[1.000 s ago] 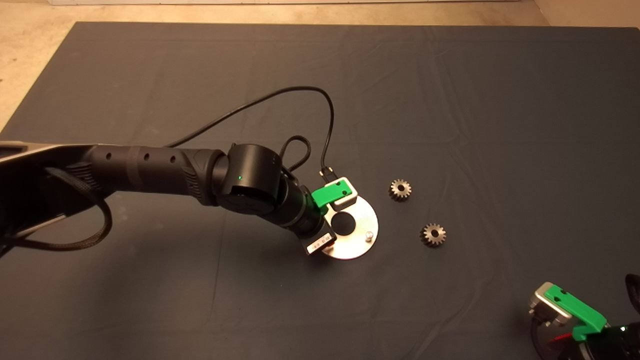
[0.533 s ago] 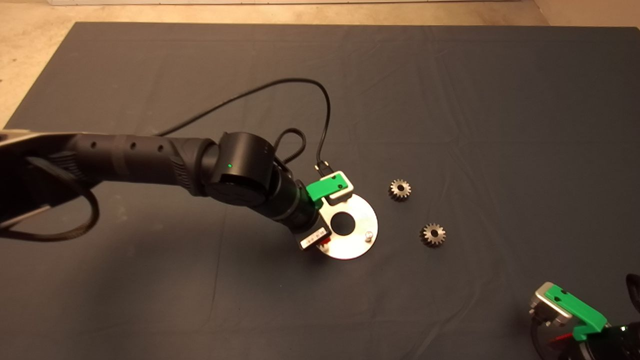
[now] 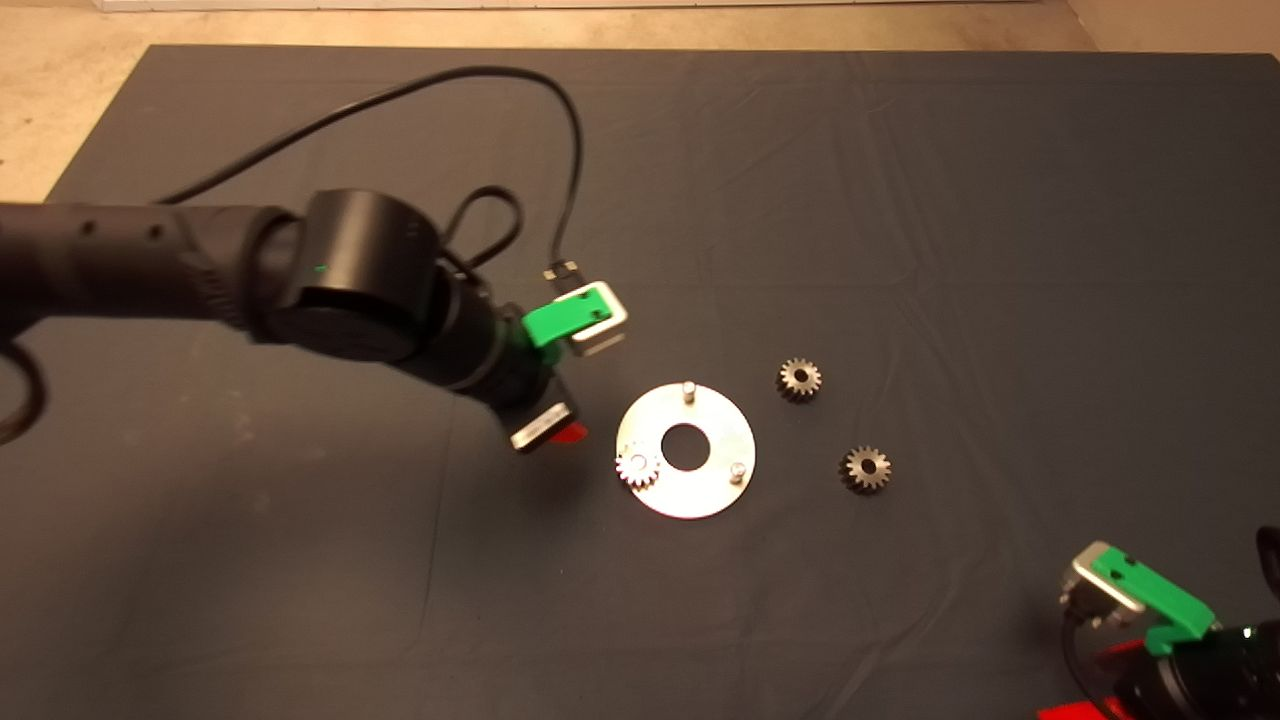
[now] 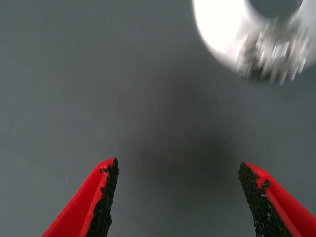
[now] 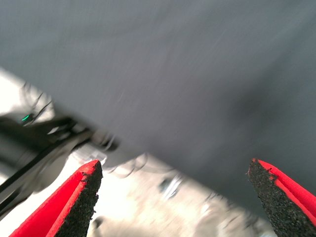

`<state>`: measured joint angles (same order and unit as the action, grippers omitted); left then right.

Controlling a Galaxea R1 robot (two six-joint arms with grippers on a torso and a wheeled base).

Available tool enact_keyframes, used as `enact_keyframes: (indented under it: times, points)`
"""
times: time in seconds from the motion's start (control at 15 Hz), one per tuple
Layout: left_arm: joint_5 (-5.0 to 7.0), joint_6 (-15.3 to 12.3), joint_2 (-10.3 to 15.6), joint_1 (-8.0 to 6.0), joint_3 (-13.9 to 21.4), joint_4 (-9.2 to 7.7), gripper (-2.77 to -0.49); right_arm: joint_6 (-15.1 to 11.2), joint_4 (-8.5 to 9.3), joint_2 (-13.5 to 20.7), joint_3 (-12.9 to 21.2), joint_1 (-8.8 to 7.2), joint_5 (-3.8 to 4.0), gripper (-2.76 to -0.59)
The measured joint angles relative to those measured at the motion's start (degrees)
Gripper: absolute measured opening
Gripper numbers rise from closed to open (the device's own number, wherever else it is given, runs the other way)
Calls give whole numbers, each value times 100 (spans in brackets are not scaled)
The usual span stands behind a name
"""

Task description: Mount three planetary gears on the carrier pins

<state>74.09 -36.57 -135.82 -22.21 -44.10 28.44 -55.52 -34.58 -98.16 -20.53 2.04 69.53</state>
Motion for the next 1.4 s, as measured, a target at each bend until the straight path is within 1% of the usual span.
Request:
enact_keyframes:
  times: [0.07,0.13,0.2,0.27,0.33,0.4,0.47,0.53,0.67,0.73,0.8,0.87,0.93,1.0,1.13,1.27,1.33,1.4]
  points:
    - [80,-20,353,-1,250,-42,-161,-2,0,-75,-1,-176,124,-116]
    - [133,-47,650,0,440,-90,-161,-2,2,-214,-2,-340,214,-116]
    - [209,-121,1023,-2,679,-151,-161,-2,5,-444,-5,-576,261,-116]
    - [253,-205,1277,-2,876,-201,-161,-11,8,-613,-5,-809,260,-116]
    - [287,-345,1466,-2,1110,-247,-161,-40,22,-731,-5,-1080,287,-116]
    - [300,-550,1589,-2,1335,-326,-161,-82,69,-801,-6,-1345,309,-116]
    - [331,-756,1628,-2,1531,-372,-161,-115,159,-850,-16,-1602,370,-116]
    - [333,-1007,1623,-2,1701,-394,-161,-134,310,-868,-26,-1823,422,-116]
    - [346,-1584,1617,-5,2000,-406,-161,-149,617,-871,-46,-2281,562,-116]
    - [350,-1842,1619,-2,2177,-406,-161,-154,706,-873,-77,-2422,625,-116]
    - [350,-2085,1621,-2,2353,-427,-161,-154,746,-897,-98,-2458,678,-116]
    - [353,-2277,1623,-2,2461,-460,-161,-151,763,-925,-102,-2445,668,-116]
    - [359,-2448,1614,-5,2497,-457,-161,-151,775,-929,-102,-2425,645,-116]
    - [385,-2531,1578,-5,2510,-452,-161,-151,797,-928,-118,-2410,635,-116]
    - [390,-2621,1392,-2,2538,-454,-161,-151,807,-929,-152,-2410,623,-116]
    - [386,-2846,1339,-5,2547,-452,-161,-149,807,-930,-155,-2408,621,-116]
    - [381,-2930,1238,-5,2547,-452,-161,-148,807,-932,-155,-2410,618,-116]
    - [325,-3003,1134,-2,2552,-455,-161,-148,807,-964,-163,-2410,610,-116]
